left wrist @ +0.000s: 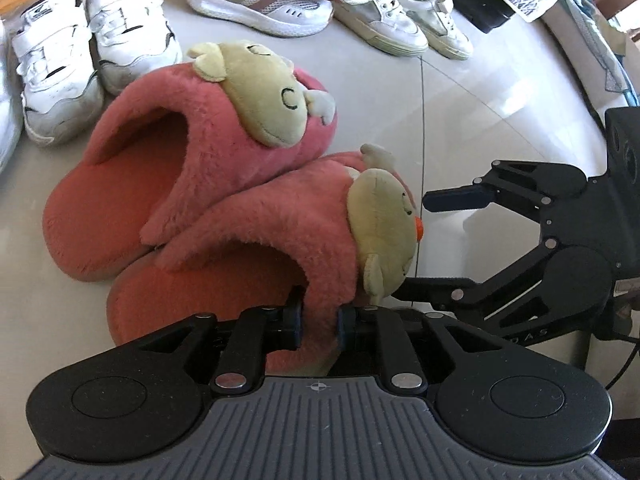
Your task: Organize scattered shoes
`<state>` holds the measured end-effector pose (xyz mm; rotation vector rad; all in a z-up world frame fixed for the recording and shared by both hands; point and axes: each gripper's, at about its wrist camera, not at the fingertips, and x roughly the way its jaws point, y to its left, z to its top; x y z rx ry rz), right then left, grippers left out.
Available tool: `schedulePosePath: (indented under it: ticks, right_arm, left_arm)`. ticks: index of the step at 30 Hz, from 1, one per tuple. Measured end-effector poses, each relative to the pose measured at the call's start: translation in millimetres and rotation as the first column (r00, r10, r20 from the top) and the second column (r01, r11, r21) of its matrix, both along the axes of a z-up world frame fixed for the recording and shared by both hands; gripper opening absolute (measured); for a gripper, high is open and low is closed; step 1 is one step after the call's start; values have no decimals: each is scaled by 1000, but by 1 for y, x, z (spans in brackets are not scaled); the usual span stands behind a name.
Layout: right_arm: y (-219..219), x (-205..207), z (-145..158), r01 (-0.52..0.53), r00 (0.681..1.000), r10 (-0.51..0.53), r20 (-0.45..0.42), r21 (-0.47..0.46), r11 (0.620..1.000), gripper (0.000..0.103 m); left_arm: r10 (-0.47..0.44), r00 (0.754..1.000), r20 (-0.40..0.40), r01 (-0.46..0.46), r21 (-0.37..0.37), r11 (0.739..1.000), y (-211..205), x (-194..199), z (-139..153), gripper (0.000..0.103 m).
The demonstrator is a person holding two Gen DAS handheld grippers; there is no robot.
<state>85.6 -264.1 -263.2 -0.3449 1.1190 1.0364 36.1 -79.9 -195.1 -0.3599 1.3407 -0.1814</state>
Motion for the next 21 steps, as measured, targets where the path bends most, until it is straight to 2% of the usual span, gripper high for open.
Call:
schedulePosePath:
  ticks: [4, 7, 11, 15, 21]
  right_arm:
    - [-3, 2, 2, 16, 1000, -16, 1, 9, 1000, 84]
    - [-8, 4, 3, 33, 999, -33, -4, 14, 999, 84]
    - [-10, 5, 3, 39, 999, -39, -8, 11, 999, 84]
    - [-11, 4, 4, 41, 999, -41, -6, 13, 999, 84]
    - [-13, 6, 9, 48, 999, -48, 6, 26, 999, 84]
  left_arm:
    - [12, 1000, -10, -12, -1, 1000, 3, -1, 9, 23]
    - [55, 998, -22, -55, -5, 998, 13, -3, 17, 31]
    - [130, 991, -35, -131, -27, 991, 25, -8, 26, 33]
    - [134, 991, -21, -134, -23, 991, 25, -5, 33, 33]
    - [127, 991, 52, -130, 55, 990, 26, 1, 47, 33]
